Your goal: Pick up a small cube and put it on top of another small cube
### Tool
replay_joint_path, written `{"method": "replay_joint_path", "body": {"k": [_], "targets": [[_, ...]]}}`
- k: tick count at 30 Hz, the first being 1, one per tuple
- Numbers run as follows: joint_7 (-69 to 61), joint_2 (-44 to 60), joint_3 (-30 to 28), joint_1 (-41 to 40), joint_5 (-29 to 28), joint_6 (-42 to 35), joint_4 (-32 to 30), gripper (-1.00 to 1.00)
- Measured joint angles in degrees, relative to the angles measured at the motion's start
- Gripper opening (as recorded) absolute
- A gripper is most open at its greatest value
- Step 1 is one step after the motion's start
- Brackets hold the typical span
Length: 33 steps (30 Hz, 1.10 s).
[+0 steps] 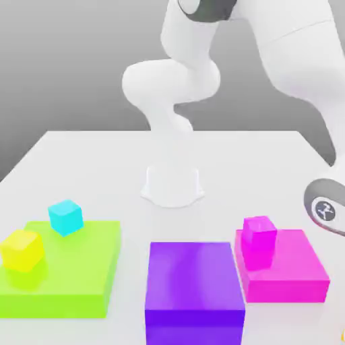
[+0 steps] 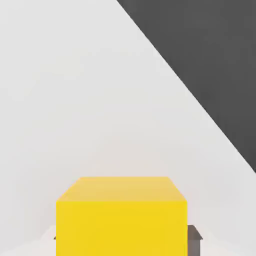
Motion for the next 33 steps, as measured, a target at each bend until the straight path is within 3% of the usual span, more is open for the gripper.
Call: {"method": "replay_joint_path", "body": {"k": [6,18,28,33], "targets": [[-2.6,-9.5,2.4,-2.0,3.0,-6.1,-3.4,-1.00],[-16.4,-34.9,5.0,-5.6,11.7,-10.0,-24.0,-1.00],[-28.5,-56.0,1.5,-2.4,19.5,-13.4,-41.4,-1.00],[-29.7,-52.2,1.7,-2.5,19.8,-5.6,-45.4,-1.00]]}}
